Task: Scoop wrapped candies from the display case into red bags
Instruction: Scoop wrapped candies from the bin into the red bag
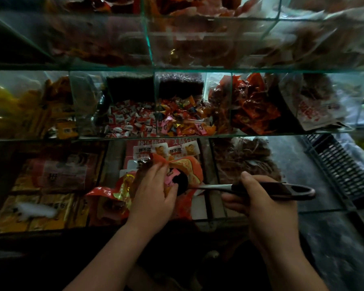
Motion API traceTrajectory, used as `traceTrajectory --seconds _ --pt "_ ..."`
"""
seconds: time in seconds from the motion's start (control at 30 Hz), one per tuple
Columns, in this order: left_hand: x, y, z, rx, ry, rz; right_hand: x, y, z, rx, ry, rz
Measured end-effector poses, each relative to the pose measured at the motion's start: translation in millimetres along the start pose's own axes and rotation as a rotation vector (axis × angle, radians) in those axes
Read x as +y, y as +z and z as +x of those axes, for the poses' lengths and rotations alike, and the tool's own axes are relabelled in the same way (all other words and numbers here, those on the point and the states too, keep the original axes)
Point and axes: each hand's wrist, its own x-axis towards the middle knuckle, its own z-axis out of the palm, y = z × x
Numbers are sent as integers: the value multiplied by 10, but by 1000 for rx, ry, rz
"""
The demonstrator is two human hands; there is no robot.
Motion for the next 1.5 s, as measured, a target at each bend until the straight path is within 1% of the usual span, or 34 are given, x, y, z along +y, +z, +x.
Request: traceTrajectory --seconds 0.1,0.17,0.27,0.37,0.53,0.6,0.7,0.77,0.83,0.9,0.97,1.03,1.1,1.17,1.23,1.27,1.33,1.4,1.43,1.5 --pt "-24 35 82 -36 -9 6 -70 -50 -4 -63 67 65" --pt "-21 51 94 -28 -14 21 -98 -84 -11 -123 106 89" --pt "11 45 77 21 -12 14 -133 -123 -33 -205 114 123" --pt "58 -10 57 107 44 17 -220 -158 -55 -236 84 174" --pt "228 -189 294 207 155 -92 -445 -104 -17 -209 47 284" --pt "333 -256 489 205 146 -184 -524 -70 57 -205 68 355" --pt "455 -362 745 219 73 -284 -627 -2 198 -176 76 435" --pt "439 -420 863 220 16 -225 -647 57 308 -142 56 474" --pt "364 -433 910 151 -59 -108 -627 152 432 -104 25 501" --pt "273 -391 892 47 -118 -22 -574 296 547 -91 -55 432" --pt "186 -325 853 -8 -108 61 -497 463 652 -138 -185 236" --pt "124 -306 850 -16 -98 86 -406 613 733 -221 -358 -70" --pt "85 -325 866 -14 -114 55 -318 709 777 -269 -528 -344" --pt "64 -336 864 -9 -107 43 -246 731 772 -319 -700 -515" --pt "54 -339 854 -12 -89 33 -191 688 708 -386 -900 -628" --pt "48 -344 852 -18 -85 33 -179 641 669 -400 -954 -638" --pt "42 -363 842 -24 -87 26 -188 556 588 -363 -951 -559" --pt "54 -394 807 13 -78 -42 -243 485 423 -329 -841 -381" --pt "69 -406 775 46 -47 -85 -281 444 321 -329 -764 -273" --pt "127 -409 686 107 60 -161 -381 355 102 -319 -685 -155"
